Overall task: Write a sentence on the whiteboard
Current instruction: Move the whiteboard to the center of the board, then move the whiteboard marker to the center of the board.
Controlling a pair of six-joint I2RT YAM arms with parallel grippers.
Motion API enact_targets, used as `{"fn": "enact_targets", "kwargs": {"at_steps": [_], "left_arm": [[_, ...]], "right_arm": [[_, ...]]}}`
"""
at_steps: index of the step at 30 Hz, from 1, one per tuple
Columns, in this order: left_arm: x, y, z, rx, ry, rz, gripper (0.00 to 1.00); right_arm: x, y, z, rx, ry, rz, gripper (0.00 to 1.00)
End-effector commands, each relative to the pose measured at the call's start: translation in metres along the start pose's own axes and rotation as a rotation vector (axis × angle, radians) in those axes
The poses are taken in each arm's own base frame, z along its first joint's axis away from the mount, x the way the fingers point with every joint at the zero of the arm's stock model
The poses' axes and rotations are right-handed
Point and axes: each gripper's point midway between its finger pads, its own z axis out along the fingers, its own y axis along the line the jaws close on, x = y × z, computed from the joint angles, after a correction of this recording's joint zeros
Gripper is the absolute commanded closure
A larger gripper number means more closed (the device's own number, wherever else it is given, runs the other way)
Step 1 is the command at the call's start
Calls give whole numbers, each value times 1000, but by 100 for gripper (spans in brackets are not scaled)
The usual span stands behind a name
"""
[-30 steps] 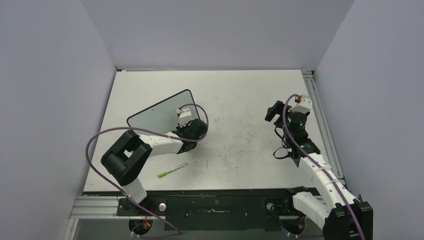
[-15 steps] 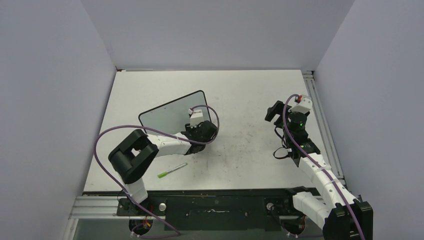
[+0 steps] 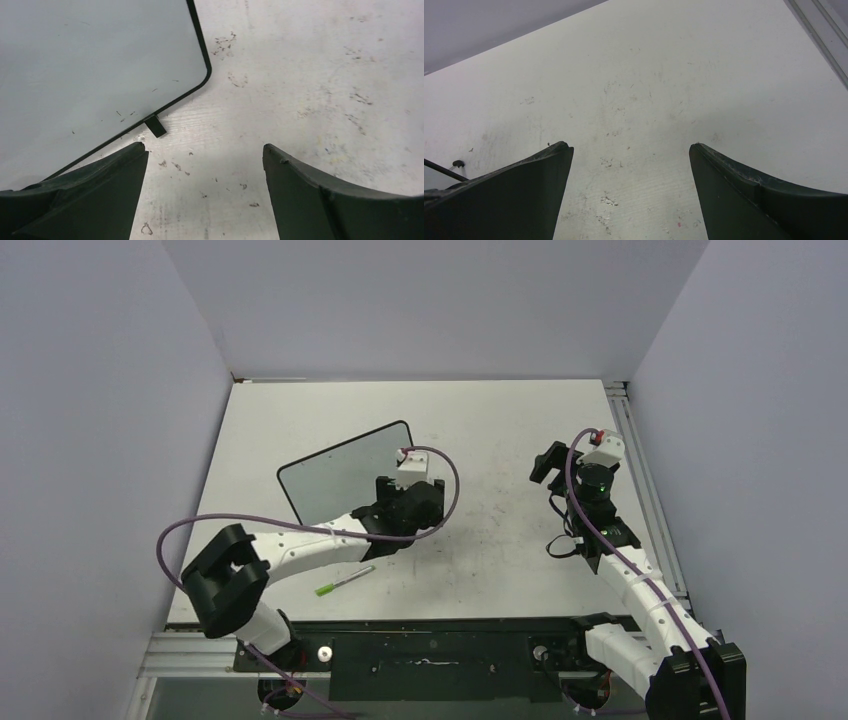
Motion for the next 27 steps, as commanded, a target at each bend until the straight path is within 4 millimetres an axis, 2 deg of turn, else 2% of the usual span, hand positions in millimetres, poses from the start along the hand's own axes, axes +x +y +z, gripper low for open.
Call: {"fn": "enact_targets", "kwargs": {"at_steps": [1,3,7,11,14,20,23,27], "left_arm": [[-12,-3,-38,102,10,93,15],[2,2,-54,157,71,133,15],[44,18,-80,263,245,202,15],[76,36,-92,267,390,245,15],[85,45,-90,254,443,237,17],[96,76,-80,160,541,226,21],[102,85,-82,120,574,253,25],[119,100,-87,53,641,248,25]], "right_arm": [[-30,14,-1,-35,-70,24,10],[-31,14,-2,-37,-73,25,10],[-31,15,-3,-40,-74,30,10],[-31,17,-3,-49,-76,38,10],[-30,18,-2,-57,-74,43,10],[-36,20,-7,-63,-77,37,10],[-40,19,-11,-59,-92,39,10],[-42,18,-13,-57,-96,38,10]]}}
